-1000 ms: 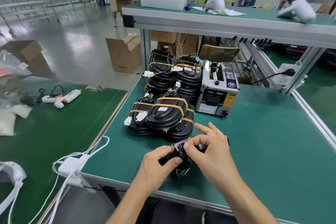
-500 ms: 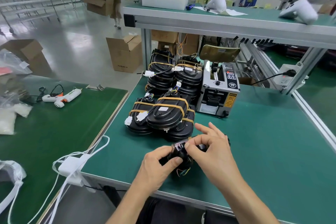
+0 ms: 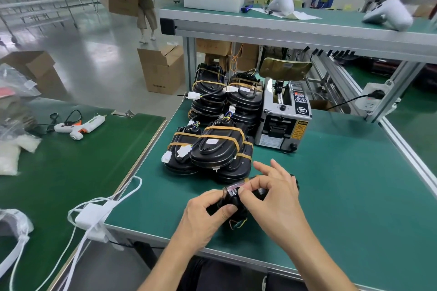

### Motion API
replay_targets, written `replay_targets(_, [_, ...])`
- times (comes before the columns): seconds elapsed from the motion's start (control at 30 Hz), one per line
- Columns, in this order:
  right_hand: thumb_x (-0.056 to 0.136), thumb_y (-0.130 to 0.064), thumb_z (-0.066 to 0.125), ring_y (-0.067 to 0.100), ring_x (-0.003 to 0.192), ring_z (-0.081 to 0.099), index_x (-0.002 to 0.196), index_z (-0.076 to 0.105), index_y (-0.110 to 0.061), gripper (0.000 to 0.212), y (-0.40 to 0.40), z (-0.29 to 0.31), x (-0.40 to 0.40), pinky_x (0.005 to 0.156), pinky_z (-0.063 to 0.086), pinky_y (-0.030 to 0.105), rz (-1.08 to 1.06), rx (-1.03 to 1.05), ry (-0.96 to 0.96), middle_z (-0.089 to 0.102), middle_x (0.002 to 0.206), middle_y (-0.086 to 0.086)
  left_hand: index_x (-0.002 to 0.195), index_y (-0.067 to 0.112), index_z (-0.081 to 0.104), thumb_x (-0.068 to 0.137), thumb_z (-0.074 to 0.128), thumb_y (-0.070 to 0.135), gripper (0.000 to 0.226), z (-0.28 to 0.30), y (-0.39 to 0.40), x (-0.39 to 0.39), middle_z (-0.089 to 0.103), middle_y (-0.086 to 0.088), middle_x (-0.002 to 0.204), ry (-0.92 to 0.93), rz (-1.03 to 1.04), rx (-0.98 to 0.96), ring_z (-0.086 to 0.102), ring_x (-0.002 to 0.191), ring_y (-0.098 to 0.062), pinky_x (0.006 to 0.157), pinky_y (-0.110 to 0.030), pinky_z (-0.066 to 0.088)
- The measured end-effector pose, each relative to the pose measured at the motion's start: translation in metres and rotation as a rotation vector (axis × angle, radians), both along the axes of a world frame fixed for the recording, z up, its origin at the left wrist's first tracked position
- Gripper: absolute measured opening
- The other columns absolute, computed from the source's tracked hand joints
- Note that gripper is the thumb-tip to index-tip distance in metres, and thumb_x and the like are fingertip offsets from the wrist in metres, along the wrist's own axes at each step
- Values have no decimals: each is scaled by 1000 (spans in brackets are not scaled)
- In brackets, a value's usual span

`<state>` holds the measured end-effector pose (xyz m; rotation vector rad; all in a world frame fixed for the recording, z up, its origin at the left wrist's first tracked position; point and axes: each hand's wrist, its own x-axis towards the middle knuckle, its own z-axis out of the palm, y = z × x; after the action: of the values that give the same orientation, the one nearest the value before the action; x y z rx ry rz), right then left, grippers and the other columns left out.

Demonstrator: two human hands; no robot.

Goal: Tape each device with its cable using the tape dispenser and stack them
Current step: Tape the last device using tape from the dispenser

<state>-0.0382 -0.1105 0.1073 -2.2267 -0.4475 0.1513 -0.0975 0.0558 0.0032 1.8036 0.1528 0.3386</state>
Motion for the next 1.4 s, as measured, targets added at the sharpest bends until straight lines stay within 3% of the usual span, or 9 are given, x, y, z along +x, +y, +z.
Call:
replay_targets(0.3, [85, -39, 72, -8, 149, 13, 65, 71, -30, 22, 3, -3, -1, 127, -10, 37, -17, 3, -8, 51, 147, -24, 116, 43, 78, 89, 71, 62, 34, 1, -1, 2, 78, 15, 116, 4, 2, 27, 71, 113, -10, 96, -21, 54])
replay_targets(0.4, [85, -47, 74, -7, 149, 14, 65, 72, -31, 26, 4, -5, -2, 127, -9, 39, -29, 5, -29, 51, 143, -27, 111, 57, 76, 88, 71, 62, 25, 1, -1, 2, 78, 17, 117, 2, 2, 41, 71, 113, -8, 96, -18, 53])
replay_targets(0.7, [86, -48, 76, -3, 150, 17, 68, 66, -36, 24, 6, -8, -3, 127, -6, 41, -59, -7, -80, 53, 137, -28, 117, 45, 76, 88, 70, 62, 34, -2, -1, 2, 78, 13, 115, 13, 5, 39, 71, 112, -13, 101, -33, 55])
replay_targets(0.9, [82, -47, 79, -2, 148, 24, 80, 52, -37, 29, 5, -15, -1, 126, 2, 40, -92, 38, -120, 55, 128, -28, 123, 33, 80, 91, 71, 59, 42, -2, 0, 1, 78, 10, 123, 29, -20, 29, 70, 121, -18, 106, -41, 54])
replay_targets(1.17, [84, -43, 77, -9, 140, 23, 85, 50, -34, 28, 7, -27, -2, 123, -8, 31, -95, 86, -163, 51, 114, -36, 119, 43, 80, 88, 74, 60, 36, -3, 0, 2, 79, 11, 119, 18, -7, 23, 71, 116, -14, 100, -29, 54])
replay_targets(1.3, [91, -32, 72, -12, 135, 31, 81, 52, -36, 23, 3, -25, 3, 125, 7, 43, -104, 118, -167, 59, 109, -34, 119, 45, 78, 86, 72, 63, 38, -3, -1, 2, 79, 11, 112, -12, 0, 53, 71, 108, -10, 92, -18, 51])
replay_targets(1.4, [87, -49, 71, -10, 124, 49, 81, 60, -32, 21, -4, -16, 11, 119, 29, 50, -134, 239, -81, 68, 104, -31, 117, 45, 78, 86, 72, 69, 40, -3, -1, 3, 79, 12, 114, -32, 1, 51, 72, 110, -9, 96, -21, 53])
